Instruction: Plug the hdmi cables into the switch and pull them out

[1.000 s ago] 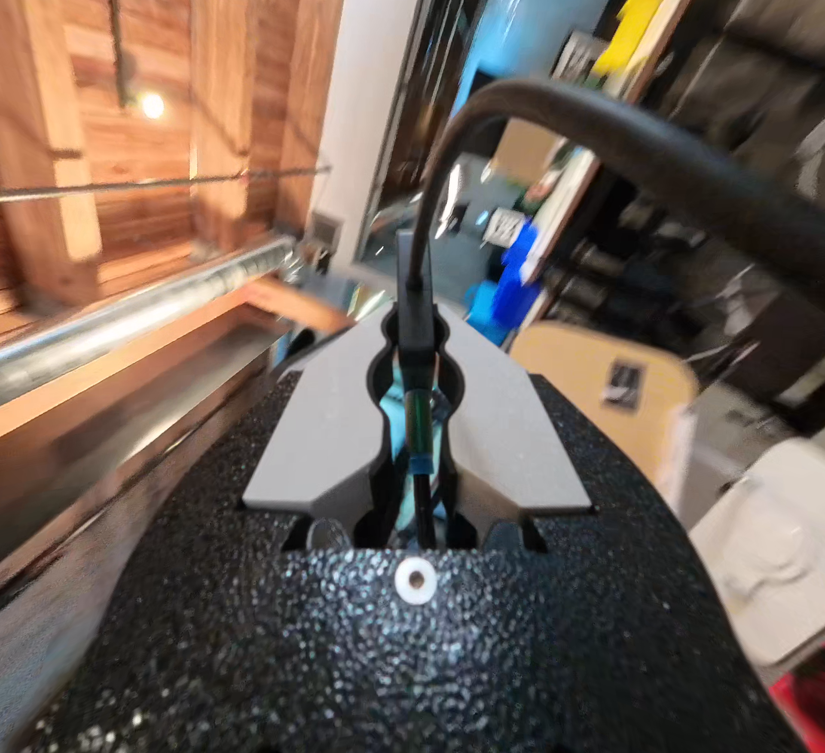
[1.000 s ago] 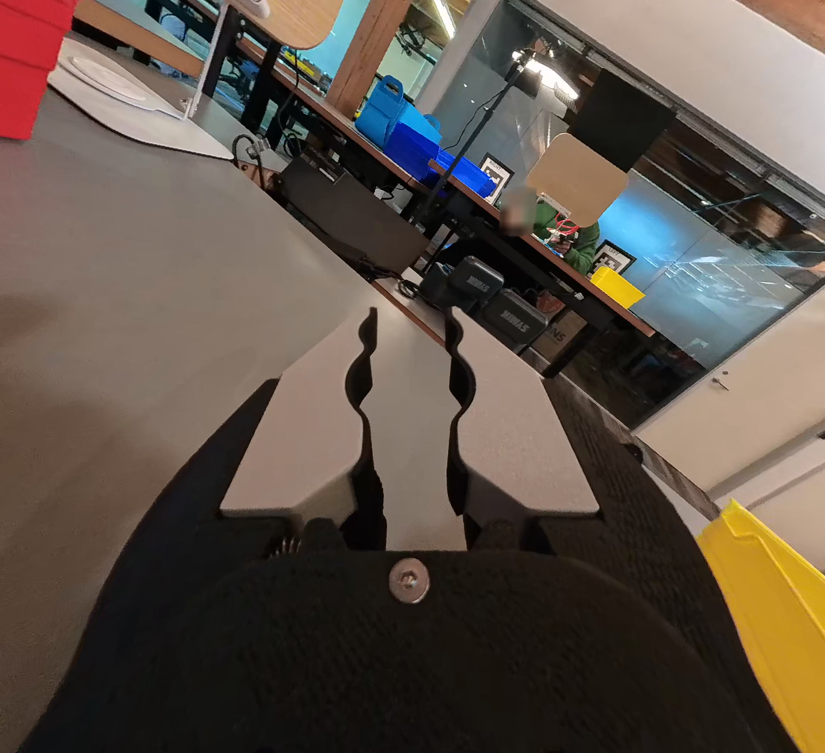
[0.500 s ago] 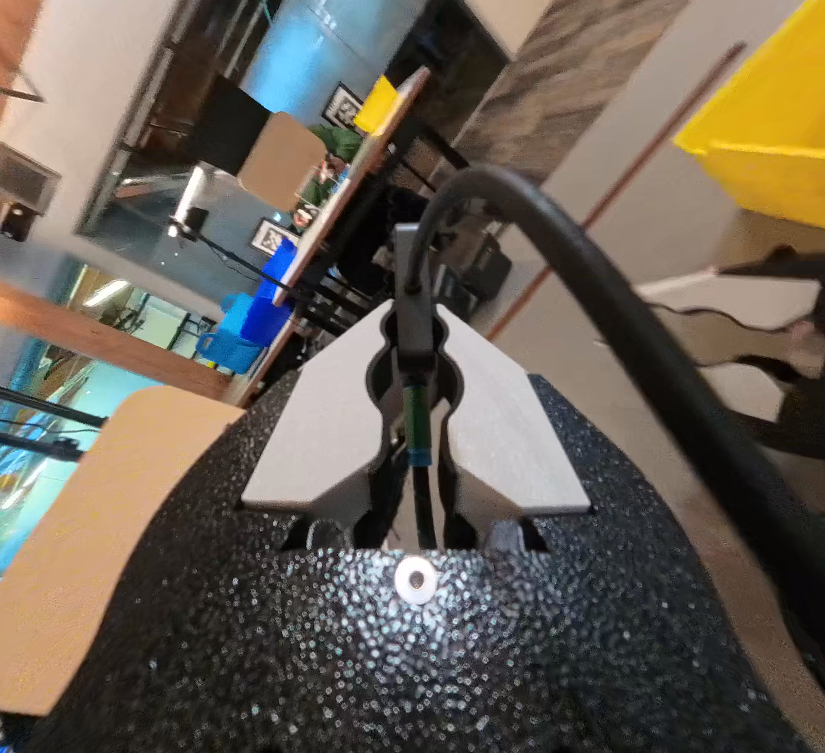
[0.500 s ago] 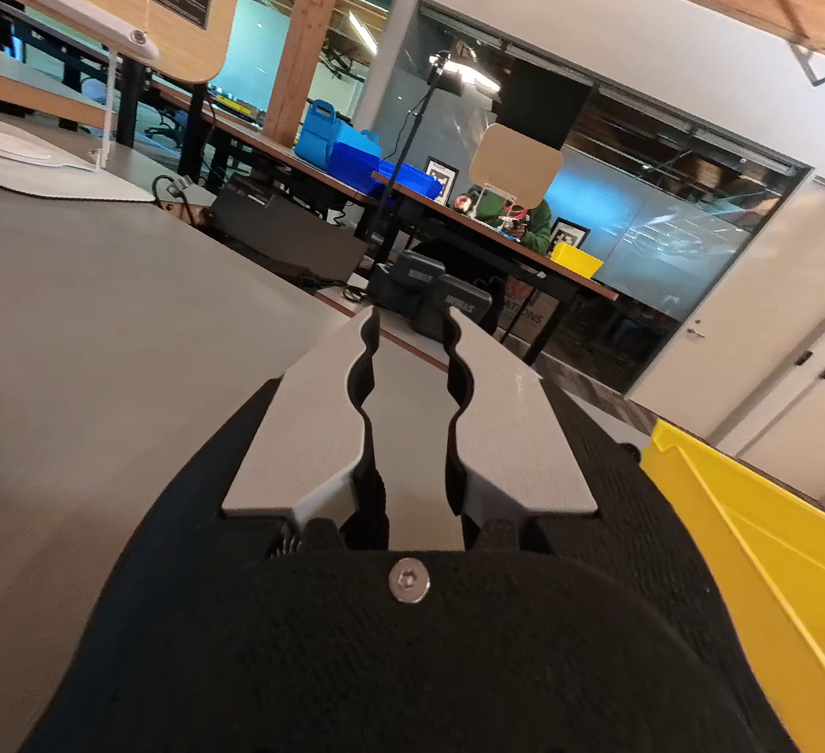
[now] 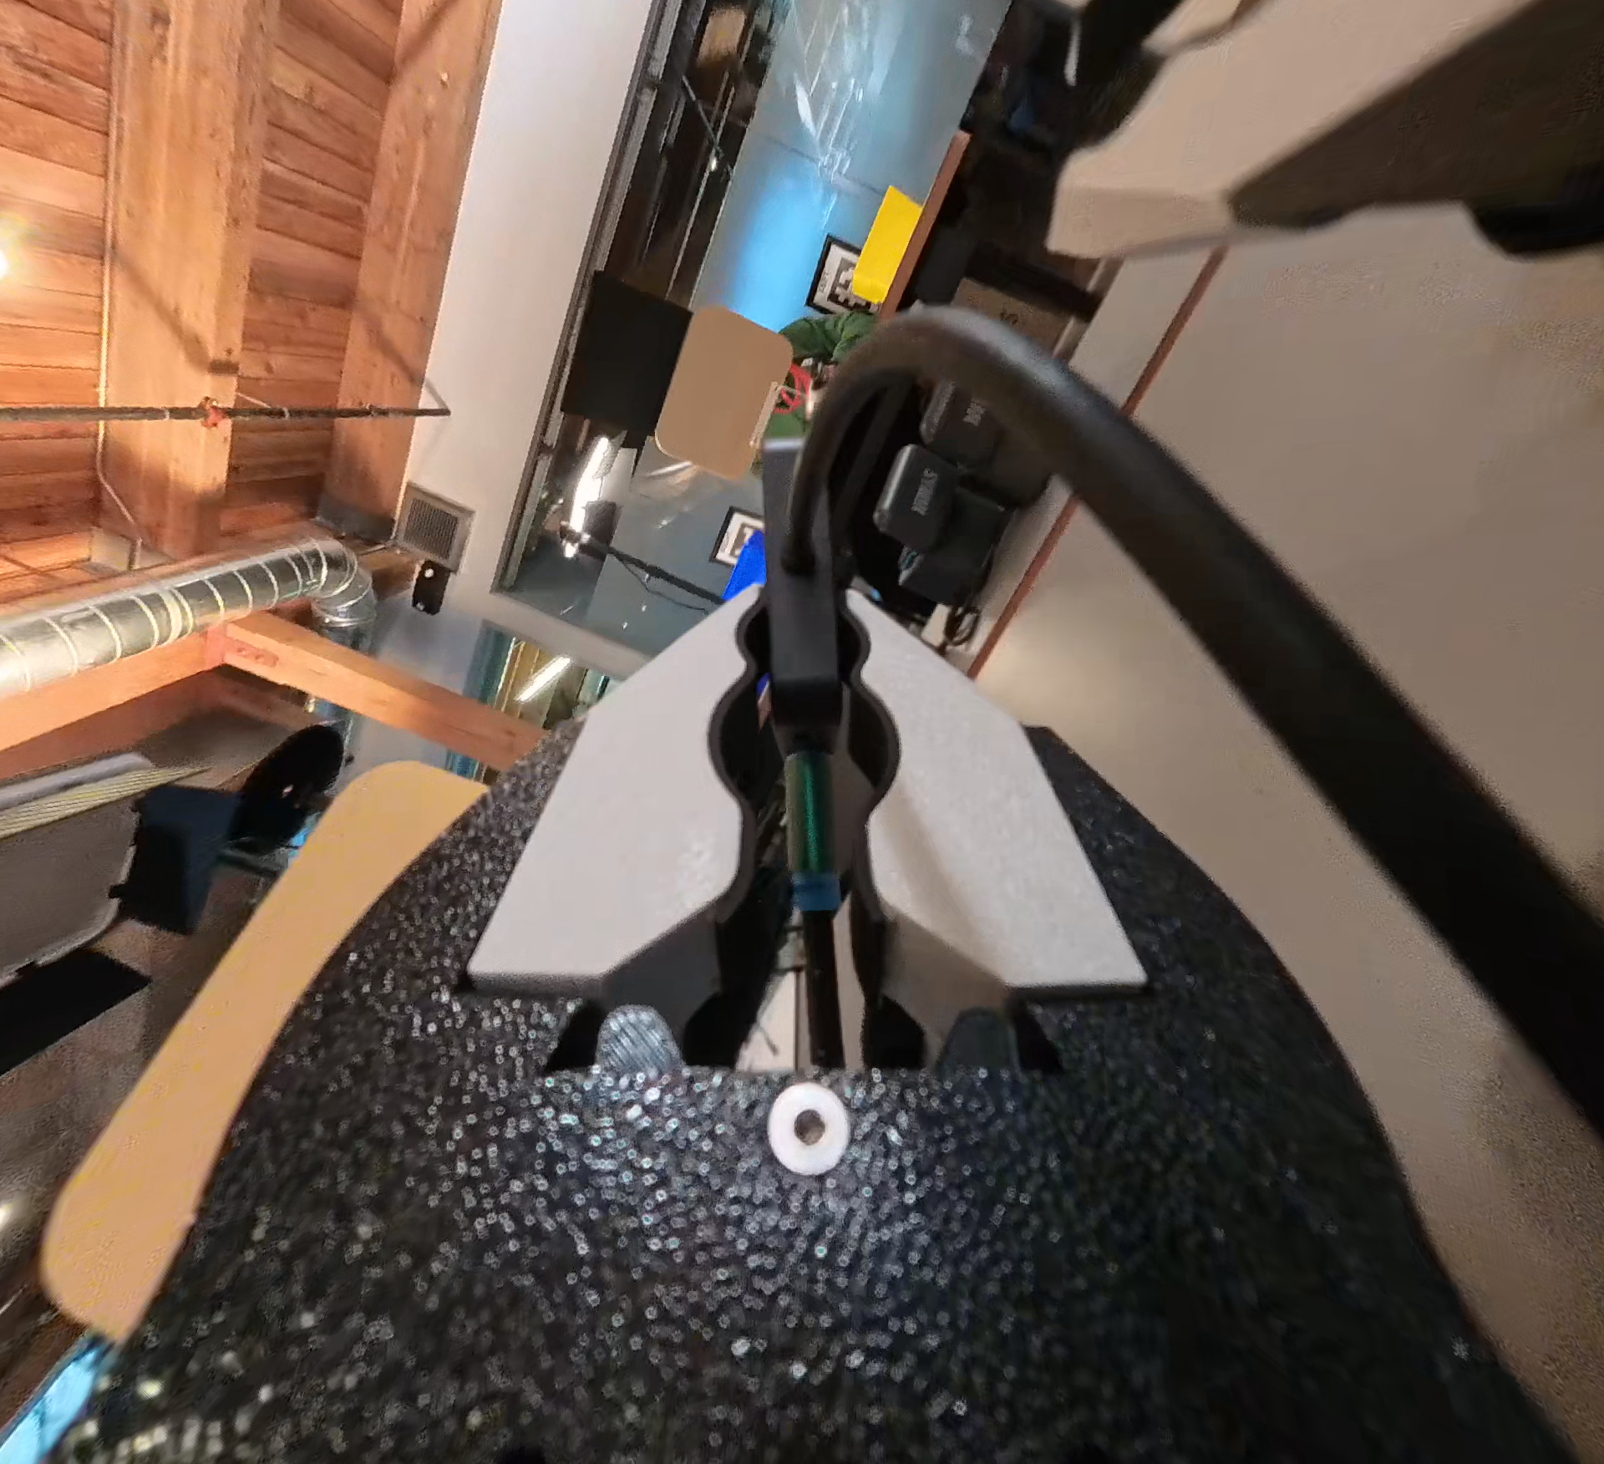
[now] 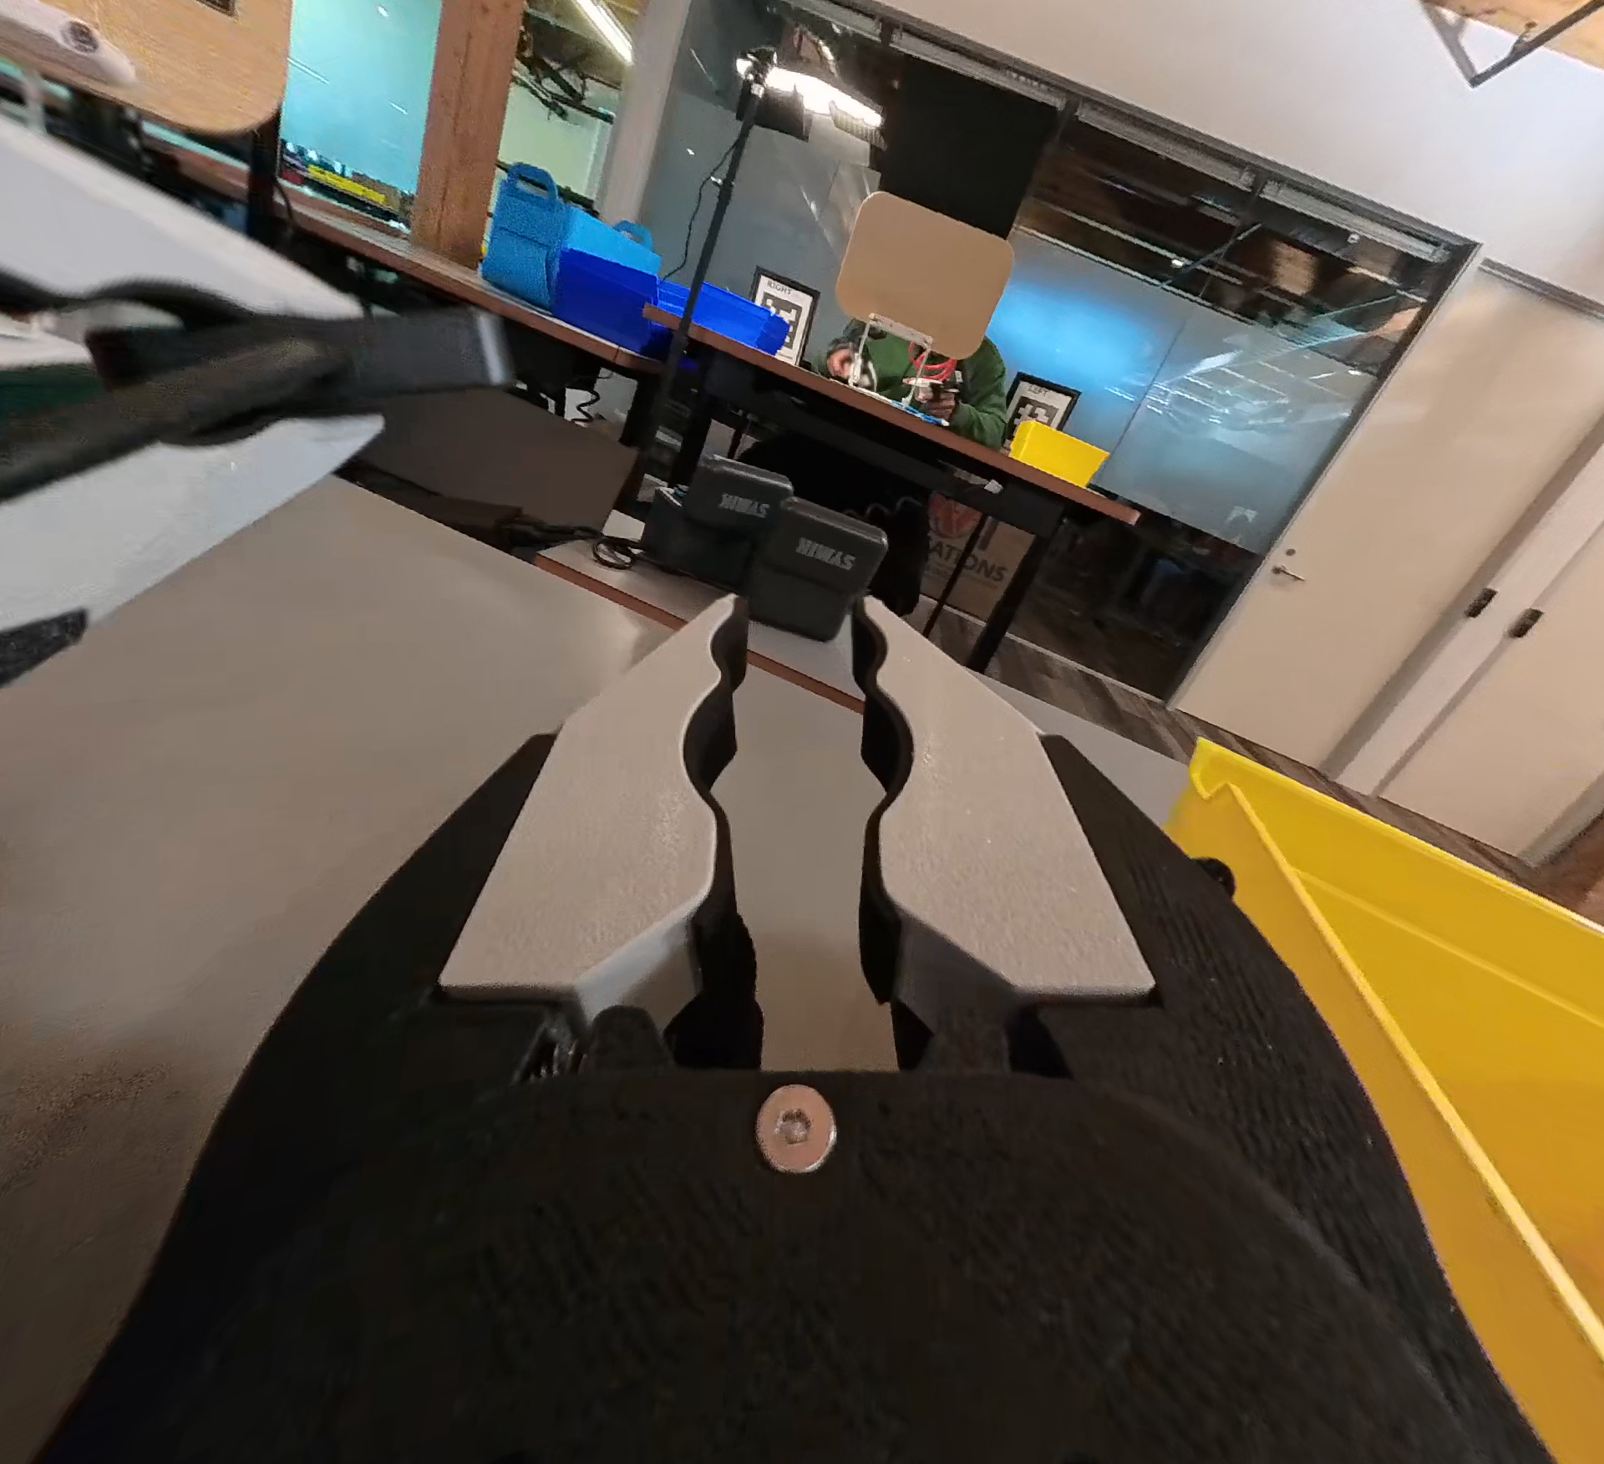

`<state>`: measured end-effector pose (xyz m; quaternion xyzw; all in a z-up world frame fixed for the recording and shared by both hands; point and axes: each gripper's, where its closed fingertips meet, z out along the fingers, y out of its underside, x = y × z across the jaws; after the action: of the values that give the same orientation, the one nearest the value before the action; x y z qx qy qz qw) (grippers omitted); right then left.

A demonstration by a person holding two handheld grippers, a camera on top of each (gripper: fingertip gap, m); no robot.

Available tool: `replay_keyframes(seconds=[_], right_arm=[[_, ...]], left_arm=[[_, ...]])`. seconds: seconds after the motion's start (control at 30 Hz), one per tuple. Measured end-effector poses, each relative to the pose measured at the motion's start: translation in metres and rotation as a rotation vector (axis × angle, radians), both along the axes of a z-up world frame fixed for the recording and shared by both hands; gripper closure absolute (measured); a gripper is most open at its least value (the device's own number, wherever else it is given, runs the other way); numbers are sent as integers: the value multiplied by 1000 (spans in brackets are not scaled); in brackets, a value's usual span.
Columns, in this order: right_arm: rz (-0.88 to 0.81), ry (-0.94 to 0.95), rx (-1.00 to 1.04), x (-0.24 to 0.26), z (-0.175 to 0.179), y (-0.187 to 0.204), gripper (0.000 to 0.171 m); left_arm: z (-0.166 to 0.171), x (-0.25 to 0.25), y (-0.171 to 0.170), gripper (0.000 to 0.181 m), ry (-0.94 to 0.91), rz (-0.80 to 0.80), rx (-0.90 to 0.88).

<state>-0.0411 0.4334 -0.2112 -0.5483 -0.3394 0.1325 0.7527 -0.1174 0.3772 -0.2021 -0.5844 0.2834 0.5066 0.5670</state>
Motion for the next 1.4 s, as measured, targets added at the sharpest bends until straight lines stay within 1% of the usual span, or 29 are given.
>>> replay_keyframes(seconds=[0.07, 0.2, 0.27, 0.33, 0.43, 0.47, 0.5, 0.57, 0.67, 0.7, 0.73, 0.77, 0.83, 0.9, 0.93, 1.0, 1.1, 1.17, 1.27, 1.37, 1.4], right_arm=[[15, 3, 2, -1, 0, -1, 149], [51, -19, 18, -8, 0, -7, 149], [61, -37, 33, -10, -1, -10, 149], [70, -63, 46, -12, -3, -12, 149], [78, -116, 70, -13, -6, -18, 148], [79, -152, 109, -14, -6, -22, 145], [94, -209, 167, -17, -7, -28, 142], [194, -374, 293, -31, -21, -49, 132], [235, -611, 470, -48, -43, -67, 116], [243, -669, 514, -53, -49, -72, 113], [242, -717, 557, -57, -54, -75, 113], [241, -758, 595, -60, -58, -78, 113], [239, -814, 640, -64, -64, -81, 116], [208, -837, 684, -66, -63, -81, 128], [196, -847, 703, -65, -62, -81, 133], [187, -856, 704, -63, -63, -79, 134], [192, -861, 675, -61, -66, -76, 140], [187, -865, 656, -59, -67, -73, 146], [148, -844, 590, -50, -64, -59, 156], [122, -842, 534, -45, -65, -48, 157], [125, -839, 522, -46, -65, -48, 157]], left_arm=[[-13, -2, 2, 170, 0, -58, -13], [-48, 8, 6, 168, 5, -219, -143], [-51, 12, 5, 168, 4, -256, -157], [-53, 14, 3, 166, 64, -285, -160], [-56, 11, -3, 163, 207, -289, -163], [-55, 9, -7, 169, 243, -296, -150], [-55, 8, -10, 165, 255, -311, -149], [-62, 7, -15, 165, 224, -374, -182], [-70, 4, -19, 169, 159, -432, -238], [-70, 4, -20, 171, 158, -442, -237], [-69, 6, -21, 166, 164, -452, -232], [-69, 10, -23, 166, 173, -465, -229], [-69, 22, -28, 166, 189, -517, -225], [-71, 36, -34, 167, 205, -578, -230], [-72, 39, -35, 168, 219, -578, -236], [-73, 40, -35, 164, 250, -554, -226], [-74, 39, -35, 164, 264, -535, -224], [-70, 36, -39, 150, 247, -537, -208], [-64, 16, -40, 148, 138, -501, -200], [-63, -1, -36, 148, -67, -479, -231], [-68, -2, -34, 143, -119, -477, -277]])
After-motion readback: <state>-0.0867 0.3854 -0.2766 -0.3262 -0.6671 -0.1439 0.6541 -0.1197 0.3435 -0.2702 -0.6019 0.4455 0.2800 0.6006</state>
